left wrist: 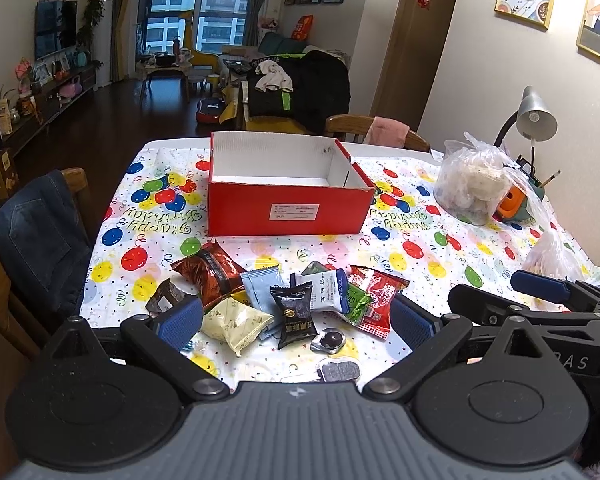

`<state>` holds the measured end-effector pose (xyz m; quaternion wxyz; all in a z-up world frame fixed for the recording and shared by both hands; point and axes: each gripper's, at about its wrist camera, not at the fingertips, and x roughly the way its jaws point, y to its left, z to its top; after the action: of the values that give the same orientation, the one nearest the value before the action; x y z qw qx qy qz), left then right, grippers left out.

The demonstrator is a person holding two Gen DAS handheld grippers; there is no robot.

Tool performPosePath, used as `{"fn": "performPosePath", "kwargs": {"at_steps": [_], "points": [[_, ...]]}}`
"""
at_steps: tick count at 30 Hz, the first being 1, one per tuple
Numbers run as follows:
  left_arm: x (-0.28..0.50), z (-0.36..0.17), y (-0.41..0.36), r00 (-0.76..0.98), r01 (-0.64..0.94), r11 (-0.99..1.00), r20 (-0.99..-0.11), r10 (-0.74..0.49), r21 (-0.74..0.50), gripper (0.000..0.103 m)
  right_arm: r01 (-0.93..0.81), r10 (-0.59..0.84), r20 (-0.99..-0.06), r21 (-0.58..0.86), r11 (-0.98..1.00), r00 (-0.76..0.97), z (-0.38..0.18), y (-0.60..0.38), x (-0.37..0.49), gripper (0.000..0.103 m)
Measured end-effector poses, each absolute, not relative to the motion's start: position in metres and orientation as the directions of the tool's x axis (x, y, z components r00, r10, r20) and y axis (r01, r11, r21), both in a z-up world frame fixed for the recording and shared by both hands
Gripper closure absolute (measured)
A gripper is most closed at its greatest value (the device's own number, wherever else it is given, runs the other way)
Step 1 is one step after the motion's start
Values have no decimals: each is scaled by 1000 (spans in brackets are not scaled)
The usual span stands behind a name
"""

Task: Organize snacks

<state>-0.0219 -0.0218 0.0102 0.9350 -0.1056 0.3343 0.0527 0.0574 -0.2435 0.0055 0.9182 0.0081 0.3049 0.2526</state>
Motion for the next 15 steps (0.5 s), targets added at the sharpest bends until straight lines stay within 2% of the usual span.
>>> {"fn": "performPosePath", "kwargs": {"at_steps": [15], "points": [[-19,9,-20,775,-177,972,-631,39,-158,3,-489,481,-542,142,861,690,9,-241,62,4]]}}
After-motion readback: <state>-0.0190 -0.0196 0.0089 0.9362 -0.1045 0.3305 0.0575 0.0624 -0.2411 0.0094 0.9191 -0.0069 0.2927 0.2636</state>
